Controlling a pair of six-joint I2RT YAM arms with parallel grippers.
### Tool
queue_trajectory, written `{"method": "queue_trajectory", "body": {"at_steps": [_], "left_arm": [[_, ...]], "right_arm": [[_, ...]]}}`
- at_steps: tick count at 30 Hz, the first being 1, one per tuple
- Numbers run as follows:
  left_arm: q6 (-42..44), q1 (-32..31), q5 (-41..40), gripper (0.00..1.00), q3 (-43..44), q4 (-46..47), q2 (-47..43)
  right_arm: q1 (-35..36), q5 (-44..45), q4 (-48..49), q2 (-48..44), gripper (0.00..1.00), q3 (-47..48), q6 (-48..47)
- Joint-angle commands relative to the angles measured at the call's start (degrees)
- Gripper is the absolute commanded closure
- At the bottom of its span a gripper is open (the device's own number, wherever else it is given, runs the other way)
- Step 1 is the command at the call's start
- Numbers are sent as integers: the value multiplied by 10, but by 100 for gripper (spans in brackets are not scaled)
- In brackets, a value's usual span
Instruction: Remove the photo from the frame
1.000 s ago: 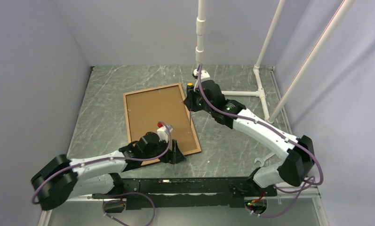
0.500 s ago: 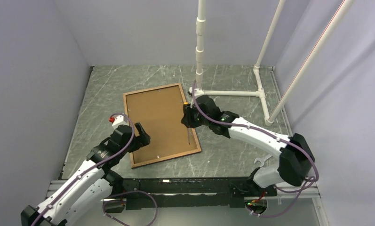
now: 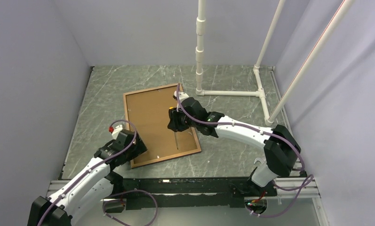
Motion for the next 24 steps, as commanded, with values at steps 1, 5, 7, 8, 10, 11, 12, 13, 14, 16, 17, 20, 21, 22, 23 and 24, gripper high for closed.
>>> {"method": "queue_trajectory", "body": {"at_steps": [1,5,7,8,10,11,12,13,14,16,17,20,21,22,23,24], "left_arm": [[-14,2,148,1,-42,116,-24],[-85,1,239,6,-103,205,-96],[-90,2,225,7,-106,180,-137],[-80,2,207,7,-98,153,-156],[-59,2,155,5,-72,90,-184],[-50,2,128,3,-48,61,-189],[-41,5,100,1,-30,35,-187],[-31,11,86,1,-11,20,-177],[-14,21,84,3,10,11,-158],[23,62,98,6,57,-15,-90],[38,82,106,6,80,-26,-62],[88,162,173,8,116,1,0],[102,194,199,10,119,17,16],[111,224,221,11,123,28,29],[119,255,244,13,130,34,48],[129,293,275,16,134,47,67]], "right_arm": [[1,26,33,13,100,37,14],[0,55,31,28,100,50,20],[0,72,29,37,100,63,14],[0,80,28,42,100,70,12],[0,89,31,55,100,86,11],[0,88,36,63,100,93,13],[0,88,43,71,100,102,16],[1,86,53,81,100,109,21],[3,83,63,95,100,116,28],[7,83,74,119,100,134,45],[11,87,91,129,100,139,52],[15,103,111,153,100,156,75],[17,110,118,161,100,160,83],[19,115,124,168,100,165,92],[20,121,131,176,100,168,99],[21,129,137,187,100,172,107]]}}
